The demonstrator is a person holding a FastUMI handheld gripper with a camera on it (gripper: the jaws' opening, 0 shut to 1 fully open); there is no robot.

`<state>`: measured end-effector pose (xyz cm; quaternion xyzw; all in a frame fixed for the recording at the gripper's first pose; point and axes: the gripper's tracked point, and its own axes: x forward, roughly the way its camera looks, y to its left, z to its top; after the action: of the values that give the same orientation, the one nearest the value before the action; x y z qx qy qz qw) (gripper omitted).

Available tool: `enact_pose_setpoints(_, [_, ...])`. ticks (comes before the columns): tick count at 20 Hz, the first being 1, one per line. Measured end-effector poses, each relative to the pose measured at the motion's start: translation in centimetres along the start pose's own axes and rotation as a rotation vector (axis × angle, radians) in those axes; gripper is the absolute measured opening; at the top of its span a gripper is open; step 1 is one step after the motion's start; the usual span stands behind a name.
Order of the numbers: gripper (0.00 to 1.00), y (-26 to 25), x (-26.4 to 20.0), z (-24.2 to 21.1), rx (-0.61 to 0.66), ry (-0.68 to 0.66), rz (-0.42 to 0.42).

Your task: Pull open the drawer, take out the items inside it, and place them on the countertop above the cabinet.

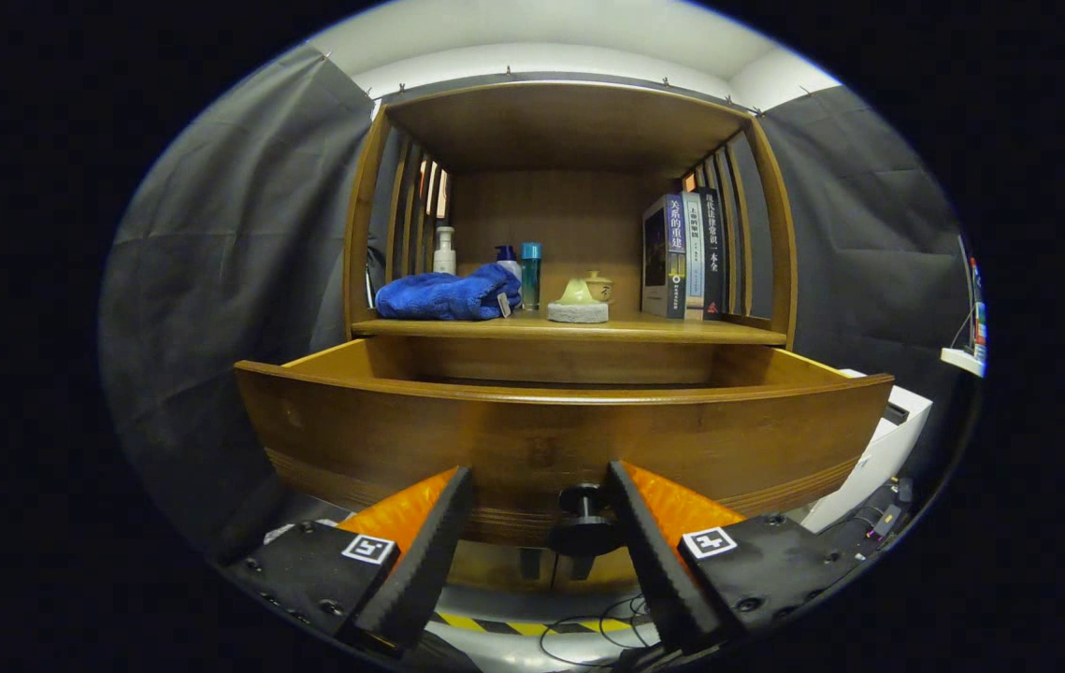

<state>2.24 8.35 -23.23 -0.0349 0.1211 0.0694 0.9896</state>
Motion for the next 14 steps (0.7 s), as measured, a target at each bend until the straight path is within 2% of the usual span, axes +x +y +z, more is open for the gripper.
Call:
enact_pose_setpoints(4, [0.97, -0.7, 0.6, 0.1, 0.002, 0.007, -0.047])
enact_pose_setpoints(14, [0.98, -0.8, 4.4, 1.8, 0.032, 0.013, -0.041])
